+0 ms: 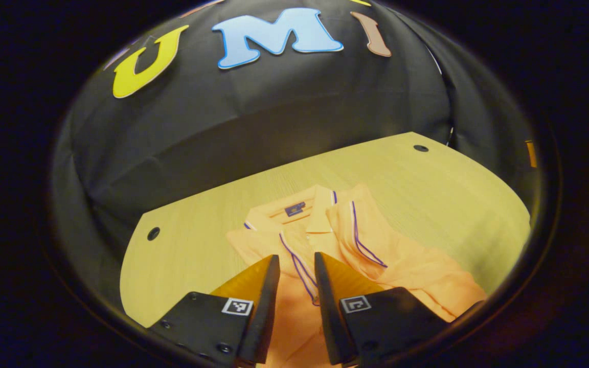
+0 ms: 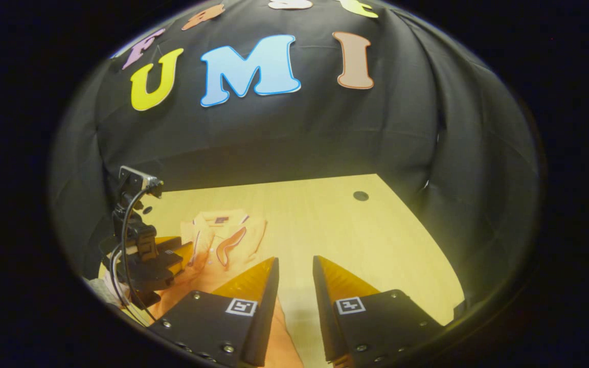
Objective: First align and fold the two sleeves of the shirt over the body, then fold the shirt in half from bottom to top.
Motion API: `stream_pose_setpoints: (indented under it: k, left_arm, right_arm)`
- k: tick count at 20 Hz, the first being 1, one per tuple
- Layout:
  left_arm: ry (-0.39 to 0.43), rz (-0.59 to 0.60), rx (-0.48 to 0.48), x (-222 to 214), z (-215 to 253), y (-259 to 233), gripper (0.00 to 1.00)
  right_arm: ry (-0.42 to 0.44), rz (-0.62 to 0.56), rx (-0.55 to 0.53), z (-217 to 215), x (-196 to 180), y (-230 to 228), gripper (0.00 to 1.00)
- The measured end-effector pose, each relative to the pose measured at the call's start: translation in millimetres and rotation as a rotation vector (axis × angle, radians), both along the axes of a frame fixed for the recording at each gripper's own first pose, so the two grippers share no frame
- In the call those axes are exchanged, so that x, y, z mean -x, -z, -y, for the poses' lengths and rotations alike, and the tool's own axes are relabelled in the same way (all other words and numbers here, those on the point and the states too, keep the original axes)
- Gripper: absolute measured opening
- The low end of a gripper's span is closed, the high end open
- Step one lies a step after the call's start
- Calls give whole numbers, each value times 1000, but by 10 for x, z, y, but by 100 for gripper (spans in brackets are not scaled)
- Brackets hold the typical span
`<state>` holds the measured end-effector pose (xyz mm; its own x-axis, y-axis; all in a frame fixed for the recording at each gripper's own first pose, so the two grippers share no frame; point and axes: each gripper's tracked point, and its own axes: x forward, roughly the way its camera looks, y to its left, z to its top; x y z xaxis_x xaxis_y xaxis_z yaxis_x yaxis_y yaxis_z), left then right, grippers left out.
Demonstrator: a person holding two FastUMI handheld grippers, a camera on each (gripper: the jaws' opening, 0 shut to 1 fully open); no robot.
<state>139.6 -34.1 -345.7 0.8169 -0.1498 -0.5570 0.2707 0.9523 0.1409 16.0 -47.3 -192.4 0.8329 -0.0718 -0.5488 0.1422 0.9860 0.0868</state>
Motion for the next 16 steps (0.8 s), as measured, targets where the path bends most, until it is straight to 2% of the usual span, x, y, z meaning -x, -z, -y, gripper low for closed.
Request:
stream_pose_setpoints:
  k: [2,3,5,6,7,10,11,13,16]
  left_arm:
    - [-14,2,15,88,-52,-60,69]
    - [-24,6,27,141,-75,-116,74]
    - [-66,22,40,264,-199,-236,94]
    - [-87,28,49,330,-266,-292,97]
    - [-102,27,67,426,-308,-341,100]
    - [-141,28,70,714,-506,-408,98]
    - [-146,21,63,834,-553,-404,100]
    - [-151,5,59,1076,-620,-373,98]
    - [-147,-39,59,1481,-651,-252,100]
  right_arm:
    - [-24,1,-5,-39,-5,23,39]
    - [-38,1,-8,-70,-5,30,39]
    - [-66,-2,-17,-218,-11,65,39]
    - [-81,-4,-21,-261,9,93,40]
    - [-97,-8,-24,-303,21,122,39]
    - [-152,-33,-26,-450,128,249,39]
    - [-171,-45,-26,-497,182,299,40]
    - [-206,-74,-29,-598,293,423,42]
    - [-245,-125,-39,-713,515,635,42]
